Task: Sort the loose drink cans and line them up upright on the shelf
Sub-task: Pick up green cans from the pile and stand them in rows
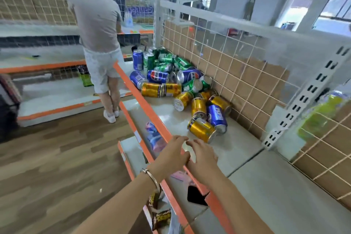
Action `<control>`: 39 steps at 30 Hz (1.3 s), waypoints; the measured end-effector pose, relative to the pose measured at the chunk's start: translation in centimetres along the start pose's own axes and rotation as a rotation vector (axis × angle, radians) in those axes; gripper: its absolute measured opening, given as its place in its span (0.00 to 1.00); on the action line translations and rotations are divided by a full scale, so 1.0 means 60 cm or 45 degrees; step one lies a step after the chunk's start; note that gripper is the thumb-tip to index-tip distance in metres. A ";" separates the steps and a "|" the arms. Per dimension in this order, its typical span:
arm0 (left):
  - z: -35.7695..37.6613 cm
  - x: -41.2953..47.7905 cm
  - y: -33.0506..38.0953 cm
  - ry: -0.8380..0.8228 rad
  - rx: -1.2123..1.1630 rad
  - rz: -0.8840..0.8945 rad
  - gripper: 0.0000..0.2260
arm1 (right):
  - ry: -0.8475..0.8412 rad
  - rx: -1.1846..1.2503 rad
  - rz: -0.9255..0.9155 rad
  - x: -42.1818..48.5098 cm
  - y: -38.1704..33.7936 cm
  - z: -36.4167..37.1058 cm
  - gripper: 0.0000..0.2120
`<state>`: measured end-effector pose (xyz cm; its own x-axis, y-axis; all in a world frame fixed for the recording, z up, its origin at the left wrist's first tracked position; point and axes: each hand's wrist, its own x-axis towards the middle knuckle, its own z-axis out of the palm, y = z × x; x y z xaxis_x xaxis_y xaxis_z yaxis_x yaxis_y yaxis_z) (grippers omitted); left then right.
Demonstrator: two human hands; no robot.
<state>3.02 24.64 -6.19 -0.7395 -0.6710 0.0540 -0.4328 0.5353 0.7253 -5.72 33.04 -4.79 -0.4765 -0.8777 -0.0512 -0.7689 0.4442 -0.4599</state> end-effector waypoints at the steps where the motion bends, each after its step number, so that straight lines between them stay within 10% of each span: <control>1: -0.007 0.016 -0.007 0.013 -0.023 -0.001 0.21 | 0.006 0.015 -0.010 0.020 -0.004 0.000 0.26; 21: -0.334 0.490 -0.245 0.219 -0.380 -0.004 0.16 | 0.268 0.331 0.094 0.589 -0.224 0.010 0.23; 34: -0.390 0.711 -0.317 0.275 -0.464 -0.169 0.18 | 0.152 -0.235 0.399 0.801 -0.221 -0.042 0.27; 39: -0.367 0.744 -0.327 0.274 -0.320 -0.087 0.38 | 0.106 -0.433 0.468 0.846 -0.213 -0.034 0.31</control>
<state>-10.15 -27.11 -2.93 -0.5753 -0.8086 0.1236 -0.3175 0.3600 0.8773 -20.98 -16.84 0.30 -0.7635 -0.6411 -0.0781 -0.6326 0.7667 -0.1097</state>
